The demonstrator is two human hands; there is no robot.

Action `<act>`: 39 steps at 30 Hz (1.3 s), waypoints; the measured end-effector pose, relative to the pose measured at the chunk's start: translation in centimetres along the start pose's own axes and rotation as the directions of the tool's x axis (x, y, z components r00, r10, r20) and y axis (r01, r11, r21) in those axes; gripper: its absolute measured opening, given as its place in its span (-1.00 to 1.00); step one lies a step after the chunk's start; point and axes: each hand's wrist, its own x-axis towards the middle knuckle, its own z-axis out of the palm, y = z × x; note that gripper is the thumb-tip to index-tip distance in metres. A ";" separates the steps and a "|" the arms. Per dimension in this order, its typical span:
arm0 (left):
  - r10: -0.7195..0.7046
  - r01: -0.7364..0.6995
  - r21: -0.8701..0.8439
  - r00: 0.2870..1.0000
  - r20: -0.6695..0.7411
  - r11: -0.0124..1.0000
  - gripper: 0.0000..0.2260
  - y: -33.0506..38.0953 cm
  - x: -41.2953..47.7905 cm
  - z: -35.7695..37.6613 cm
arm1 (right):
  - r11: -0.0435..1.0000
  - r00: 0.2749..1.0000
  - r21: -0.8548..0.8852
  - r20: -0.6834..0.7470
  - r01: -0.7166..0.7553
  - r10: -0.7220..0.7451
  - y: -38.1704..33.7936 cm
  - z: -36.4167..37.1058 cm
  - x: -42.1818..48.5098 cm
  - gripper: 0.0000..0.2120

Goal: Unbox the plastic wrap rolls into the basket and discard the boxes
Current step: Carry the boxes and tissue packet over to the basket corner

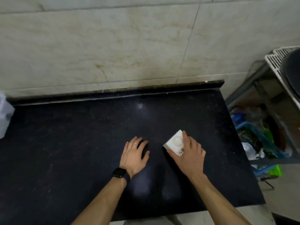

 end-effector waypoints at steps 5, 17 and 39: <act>-0.179 0.171 -0.057 0.967 -0.182 0.984 -0.59 -1.4 -5.8 -4.5 | 0.984 0.981 0.039 0.080 0.172 -0.175 -3.5 -2.3 -1.1 -0.03; -0.652 0.649 -0.202 0.590 -0.476 0.734 -0.61 -12.6 -27.4 -13.4 | 0.614 0.588 0.121 0.197 0.780 -0.785 -26.3 -1.6 -11.5 -0.05; -0.888 0.844 -0.369 0.237 -0.395 0.389 -0.64 -40.3 -57.7 -15.6 | 0.254 0.200 0.235 0.233 0.938 -0.952 -59.7 10.0 -37.9 -0.04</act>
